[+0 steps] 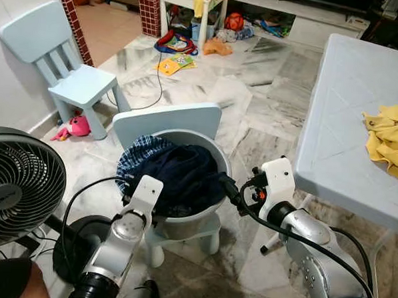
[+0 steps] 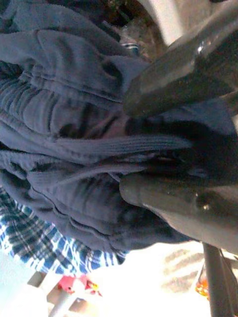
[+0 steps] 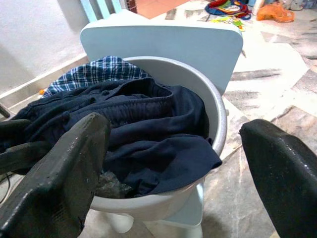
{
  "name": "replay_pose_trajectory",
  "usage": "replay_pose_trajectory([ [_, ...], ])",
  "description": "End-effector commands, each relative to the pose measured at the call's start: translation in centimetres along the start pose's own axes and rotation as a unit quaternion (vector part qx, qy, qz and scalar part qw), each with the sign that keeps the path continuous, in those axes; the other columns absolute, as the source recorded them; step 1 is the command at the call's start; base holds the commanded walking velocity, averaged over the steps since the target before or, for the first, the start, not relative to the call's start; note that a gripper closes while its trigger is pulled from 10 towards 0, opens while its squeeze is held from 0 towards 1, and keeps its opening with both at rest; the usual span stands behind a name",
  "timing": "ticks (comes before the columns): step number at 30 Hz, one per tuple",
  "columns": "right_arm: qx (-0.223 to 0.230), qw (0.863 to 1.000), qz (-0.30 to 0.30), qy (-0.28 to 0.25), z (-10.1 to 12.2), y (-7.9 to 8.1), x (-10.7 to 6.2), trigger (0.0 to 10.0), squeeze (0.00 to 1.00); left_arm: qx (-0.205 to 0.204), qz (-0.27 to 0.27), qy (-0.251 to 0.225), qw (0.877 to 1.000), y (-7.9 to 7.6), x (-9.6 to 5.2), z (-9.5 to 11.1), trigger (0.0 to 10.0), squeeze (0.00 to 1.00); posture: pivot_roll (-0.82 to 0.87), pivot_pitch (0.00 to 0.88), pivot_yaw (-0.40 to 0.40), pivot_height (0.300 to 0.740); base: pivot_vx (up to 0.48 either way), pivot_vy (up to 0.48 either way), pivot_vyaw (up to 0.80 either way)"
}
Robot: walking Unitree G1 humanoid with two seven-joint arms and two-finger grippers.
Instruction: Hang hanger
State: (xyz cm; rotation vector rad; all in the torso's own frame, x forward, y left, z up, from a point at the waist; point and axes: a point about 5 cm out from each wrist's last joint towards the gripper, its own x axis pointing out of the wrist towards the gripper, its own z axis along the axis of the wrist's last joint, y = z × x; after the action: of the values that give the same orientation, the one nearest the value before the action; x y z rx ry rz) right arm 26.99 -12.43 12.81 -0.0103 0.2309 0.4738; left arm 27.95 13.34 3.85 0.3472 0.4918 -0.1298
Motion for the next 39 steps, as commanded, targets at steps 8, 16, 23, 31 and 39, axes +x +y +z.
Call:
replay_pose_trajectory([
  [8, -0.003, 1.0, 0.001, 0.0, -0.1, 0.0, 0.3, 10.0, 0.0, 0.006, 0.018, 0.022, 1.0, 1.1, -1.1, -0.7, 10.0, 1.0, -0.12, 0.12, -0.007, 0.74, 0.0, 0.0, 0.0],
  [16, -0.003, 1.0, 0.002, -0.002, 0.0, 0.1, 0.4, 10.0, 0.0, 0.008, -0.007, 0.042, 0.999, 0.9, -0.2, -1.2, 10.0, 0.0, -0.12, 0.116, -0.006, 0.74, 0.0, 0.0, 0.0],
  [23, -0.004, 1.0, 0.0, -0.004, 0.1, 0.0, 0.4, 10.0, 0.0, 0.015, -0.026, 0.048, 0.998, 0.5, 0.7, -1.1, 10.0, 0.0, -0.13, 0.114, -0.004, 0.74, 0.0, 0.0, 0.0],
  [31, -0.004, 1.0, -0.001, -0.003, 0.0, 0.1, 0.3, 10.0, 0.0, 0.001, -0.061, 0.076, 0.995, -0.1, 1.6, -1.9, 10.0, 0.0, -0.13, 0.119, -0.002, 0.74, 0.0, 0.0, 0.0],
  [39, -0.004, 1.0, 0.0, -0.003, 0.0, 0.2, 0.3, 10.0, 0.0, -0.015, -0.102, 0.06, 0.993, -0.4, 2.0, -1.6, 1.3, 0.0, -0.13, 0.116, -0.003, 0.74, 0.0, 0.0, 0.0],
])
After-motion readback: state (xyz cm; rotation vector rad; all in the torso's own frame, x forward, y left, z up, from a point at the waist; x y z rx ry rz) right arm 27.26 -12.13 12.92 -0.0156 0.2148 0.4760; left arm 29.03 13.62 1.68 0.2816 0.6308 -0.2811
